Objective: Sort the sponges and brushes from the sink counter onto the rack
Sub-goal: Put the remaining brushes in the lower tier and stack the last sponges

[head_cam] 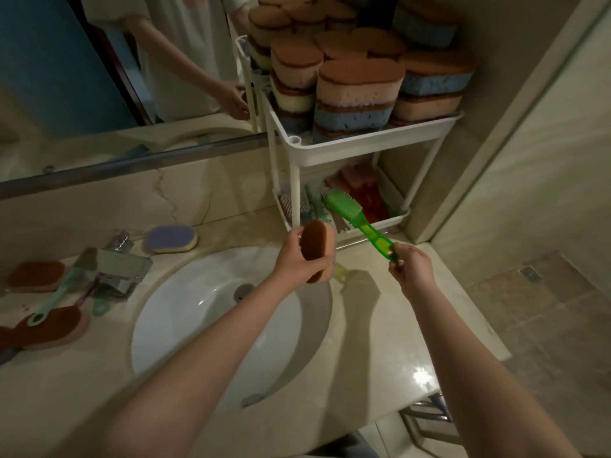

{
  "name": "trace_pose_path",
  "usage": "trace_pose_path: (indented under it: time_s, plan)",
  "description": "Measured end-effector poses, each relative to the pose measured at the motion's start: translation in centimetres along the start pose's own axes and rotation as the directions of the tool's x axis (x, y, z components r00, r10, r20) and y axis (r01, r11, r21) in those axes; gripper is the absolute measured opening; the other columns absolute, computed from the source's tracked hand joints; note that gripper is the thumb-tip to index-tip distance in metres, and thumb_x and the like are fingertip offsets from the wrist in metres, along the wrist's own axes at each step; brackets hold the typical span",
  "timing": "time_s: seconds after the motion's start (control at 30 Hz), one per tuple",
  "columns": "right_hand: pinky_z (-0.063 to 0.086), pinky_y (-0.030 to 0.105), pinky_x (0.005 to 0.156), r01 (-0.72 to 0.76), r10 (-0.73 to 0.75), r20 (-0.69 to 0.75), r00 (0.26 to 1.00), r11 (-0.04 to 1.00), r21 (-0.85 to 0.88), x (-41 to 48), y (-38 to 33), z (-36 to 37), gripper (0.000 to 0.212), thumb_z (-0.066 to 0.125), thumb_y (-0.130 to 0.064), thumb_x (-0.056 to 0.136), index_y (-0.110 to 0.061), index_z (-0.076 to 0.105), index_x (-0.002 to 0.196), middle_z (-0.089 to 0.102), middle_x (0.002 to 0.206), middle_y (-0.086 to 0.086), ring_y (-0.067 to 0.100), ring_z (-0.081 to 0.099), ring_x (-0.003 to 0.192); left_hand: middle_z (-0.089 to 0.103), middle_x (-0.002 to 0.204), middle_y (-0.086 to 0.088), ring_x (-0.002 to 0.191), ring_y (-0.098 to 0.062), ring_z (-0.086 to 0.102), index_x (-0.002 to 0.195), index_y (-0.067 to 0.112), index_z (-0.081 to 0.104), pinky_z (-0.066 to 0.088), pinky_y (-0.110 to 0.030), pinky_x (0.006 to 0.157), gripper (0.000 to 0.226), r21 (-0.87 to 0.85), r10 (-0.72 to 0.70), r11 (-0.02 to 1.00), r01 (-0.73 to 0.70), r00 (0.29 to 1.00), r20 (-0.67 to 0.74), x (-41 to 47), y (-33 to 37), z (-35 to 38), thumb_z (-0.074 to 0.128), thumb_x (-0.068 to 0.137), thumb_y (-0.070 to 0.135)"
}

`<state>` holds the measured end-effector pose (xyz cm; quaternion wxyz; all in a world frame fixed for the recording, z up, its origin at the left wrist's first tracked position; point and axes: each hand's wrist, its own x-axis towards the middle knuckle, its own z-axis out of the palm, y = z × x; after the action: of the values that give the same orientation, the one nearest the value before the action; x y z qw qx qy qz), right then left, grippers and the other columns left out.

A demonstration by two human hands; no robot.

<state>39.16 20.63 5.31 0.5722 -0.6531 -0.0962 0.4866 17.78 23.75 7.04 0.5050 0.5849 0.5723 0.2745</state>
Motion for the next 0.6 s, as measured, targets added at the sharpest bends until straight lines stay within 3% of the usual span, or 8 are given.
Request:
trace_pose_path:
  time_s: [0.13, 0.23, 0.4, 0.5, 0.6]
  plan:
    - [0.046, 0.015, 0.04, -0.022, 0.022, -0.006, 1.0, 0.999, -0.046, 2.3, -1.3, 2.3, 0.004, 0.052, -0.004, 0.092, -0.005, 0.056, 0.092, 0.056, 0.073, 0.009, 0.016, 0.053, 0.054, 0.043, 0.117, 0.004, 0.107, -0.018, 0.049, 0.134, 0.019, 0.033, 0.042, -0.03, 0.089, 0.076, -0.021, -0.012, 1.0, 0.011, 0.999, -0.043, 1.3, 1.6, 0.7, 0.077, 0.072, 0.019]
    - [0.052, 0.021, 0.046, -0.028, 0.027, -0.023, 0.999, 0.999, -0.031, 4.4, -2.1, 4.3, 0.009, 0.057, -0.005, 0.091, -0.005, 0.056, 0.1, 0.06, 0.086, 0.014, 0.02, 0.06, 0.059, 0.044, 0.118, 0.005, 0.108, -0.018, 0.049, 0.133, 0.019, 0.033, 0.042, -0.031, 0.088, 0.076, -0.05, -0.033, 0.998, 0.03, 0.997, -0.065, 1.9, 2.3, 1.1, 0.077, 0.072, 0.019]
    - [0.057, 0.044, 0.082, 0.036, -0.05, -0.061, 0.997, 0.975, -0.218, 7.4, -2.3, 7.0, 0.019, 0.06, -0.016, 0.088, -0.004, 0.063, 0.103, 0.061, 0.098, 0.015, 0.032, 0.064, 0.091, 0.045, 0.117, 0.004, 0.108, -0.018, 0.049, 0.133, 0.021, 0.034, 0.043, -0.032, 0.089, 0.077, -0.056, -0.052, 0.997, 0.047, 0.993, -0.108, 2.4, 2.9, 1.8, 0.079, 0.071, 0.02]
    - [0.053, 0.043, 0.086, 0.083, -0.113, -0.041, 0.993, 0.888, -0.452, 8.1, -2.1, 7.7, 0.031, 0.053, -0.022, 0.085, 0.001, 0.064, 0.104, 0.065, 0.1, 0.017, 0.036, 0.063, 0.098, 0.046, 0.118, 0.004, 0.108, -0.017, 0.05, 0.133, 0.021, 0.034, 0.044, -0.031, 0.088, 0.076, -0.051, -0.054, 0.998, 0.048, 0.99, -0.13, 2.6, 3.0, 2.1, 0.079, 0.071, 0.021]
    - [0.04, 0.033, 0.072, 0.154, -0.199, 0.019, 0.98, 0.692, -0.705, 7.6, -2.8, 7.7, 0.033, 0.052, -0.021, 0.087, 0.002, 0.064, 0.108, 0.066, 0.102, 0.019, 0.038, 0.061, 0.099, 0.046, 0.116, 0.004, 0.106, -0.016, 0.049, 0.133, 0.019, 0.035, 0.042, -0.028, 0.086, 0.076, -0.045, -0.052, 0.998, 0.046, 0.988, -0.146, 2.6, 3.0, 2.1, 0.079, 0.071, 0.02]
